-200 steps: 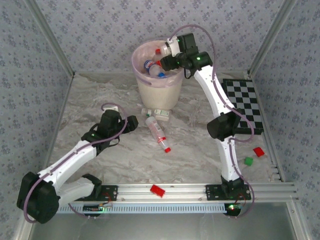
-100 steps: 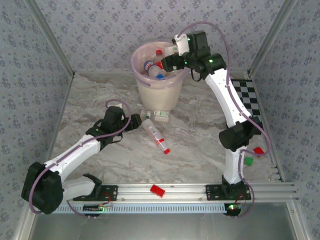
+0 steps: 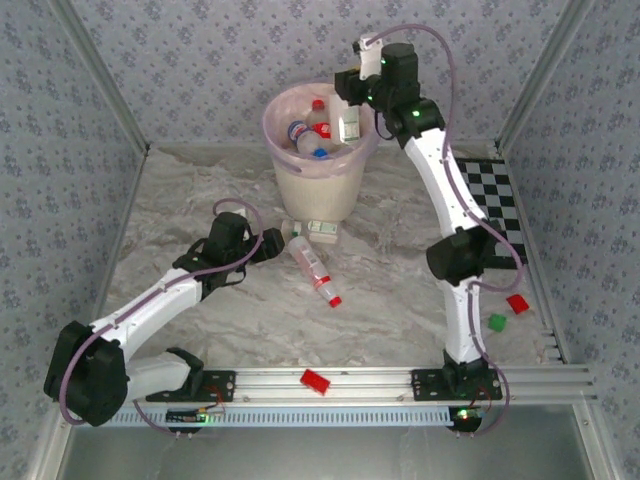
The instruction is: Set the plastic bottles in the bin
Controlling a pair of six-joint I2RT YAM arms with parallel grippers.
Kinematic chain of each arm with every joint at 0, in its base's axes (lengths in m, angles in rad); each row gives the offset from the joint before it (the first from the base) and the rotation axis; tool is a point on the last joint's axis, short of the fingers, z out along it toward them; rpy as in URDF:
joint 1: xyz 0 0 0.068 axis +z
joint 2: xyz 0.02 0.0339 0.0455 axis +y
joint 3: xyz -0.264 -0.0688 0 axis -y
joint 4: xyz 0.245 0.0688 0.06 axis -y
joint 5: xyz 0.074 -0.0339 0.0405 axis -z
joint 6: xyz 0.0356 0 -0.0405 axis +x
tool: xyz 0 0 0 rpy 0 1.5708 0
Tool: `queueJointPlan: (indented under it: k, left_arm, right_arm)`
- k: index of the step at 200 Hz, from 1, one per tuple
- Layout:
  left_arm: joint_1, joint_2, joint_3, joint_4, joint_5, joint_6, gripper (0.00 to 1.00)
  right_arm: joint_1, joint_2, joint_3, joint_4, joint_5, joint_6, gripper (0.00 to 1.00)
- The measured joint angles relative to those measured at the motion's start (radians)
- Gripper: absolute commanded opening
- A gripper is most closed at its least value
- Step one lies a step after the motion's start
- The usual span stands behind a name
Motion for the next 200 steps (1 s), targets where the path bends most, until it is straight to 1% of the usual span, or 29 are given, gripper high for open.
queueJointPlan:
  k: [17, 39, 49, 52, 57, 83, 107, 124, 145, 154, 160, 168, 173, 178, 185, 195, 200]
  left_arm:
    - [0.000, -0.003, 0.000, 0.000, 0.000, 0.000, 0.87]
    - [0.000, -0.004, 0.000, 0.000, 0.000, 0.000, 0.87]
    - [0.000, -0.004, 0.000, 0.000, 0.000, 0.000, 0.87]
    - [0.000, -0.004, 0.000, 0.000, 0.000, 0.000, 0.87]
    - [0.000, -0.004, 0.000, 0.000, 0.000, 0.000, 0.87]
    - [0.000, -0.004, 0.000, 0.000, 0.001, 0.000, 0.87]
    - [0.000, -0.003, 0.000, 0.001, 0.004, 0.000, 0.87]
    - [0.000, -0.001, 0.000, 0.006, 0.004, 0.000, 0.87]
    - [0.000, 0.006, 0.000, 0.019, 0.008, 0.001, 0.87]
    - [0.000, 0.014, 0.001, 0.022, 0.013, 0.001, 0.87]
    - [0.000, 0.020, 0.002, 0.023, 0.018, 0.001, 0.87]
    - [0.000, 0.029, 0.005, 0.023, 0.023, 0.001, 0.87]
    - [0.000, 0.032, 0.008, 0.022, 0.026, 0.001, 0.87]
    - [0.000, 0.037, 0.010, 0.023, 0.027, 0.001, 0.87]
    - [0.000, 0.039, 0.014, 0.023, 0.029, 0.001, 0.87]
    - [0.000, 0.040, 0.017, 0.023, 0.030, 0.001, 0.87]
    - [0.000, 0.040, 0.018, 0.023, 0.031, 0.001, 0.87]
  right_arm:
    - [0.001, 0.082, 0.100, -0.026, 0.000, 0.005, 0.22]
    - [0.006, 0.105, 0.096, -0.051, 0.004, -0.007, 0.18]
    - [0.006, 0.092, 0.053, -0.042, 0.005, -0.016, 0.17]
    - [0.007, 0.086, 0.038, -0.040, 0.005, -0.018, 0.15]
    - [0.007, 0.074, 0.007, -0.037, 0.007, -0.023, 0.14]
    - [0.018, 0.007, -0.163, -0.005, 0.026, -0.057, 0.13]
    - [0.032, -0.068, -0.280, 0.030, 0.064, -0.087, 0.13]
    - [0.044, -0.112, -0.340, 0.037, 0.079, -0.098, 0.13]
    - [0.051, -0.133, -0.358, 0.031, 0.084, -0.101, 0.14]
    - [0.052, -0.136, -0.357, 0.024, 0.083, -0.100, 0.17]
    - [0.052, -0.138, -0.357, 0.019, 0.083, -0.100, 0.21]
    - [0.052, -0.142, -0.356, 0.008, 0.083, -0.093, 0.31]
    - [0.052, -0.145, -0.355, -0.001, 0.082, -0.097, 0.41]
    - [0.052, -0.148, -0.352, -0.013, 0.080, -0.100, 0.48]
    - [0.053, -0.152, -0.346, -0.032, 0.078, -0.098, 0.55]
    - [0.053, -0.157, -0.330, -0.063, 0.078, -0.089, 0.62]
    - [0.053, -0.158, -0.320, -0.080, 0.079, -0.094, 0.64]
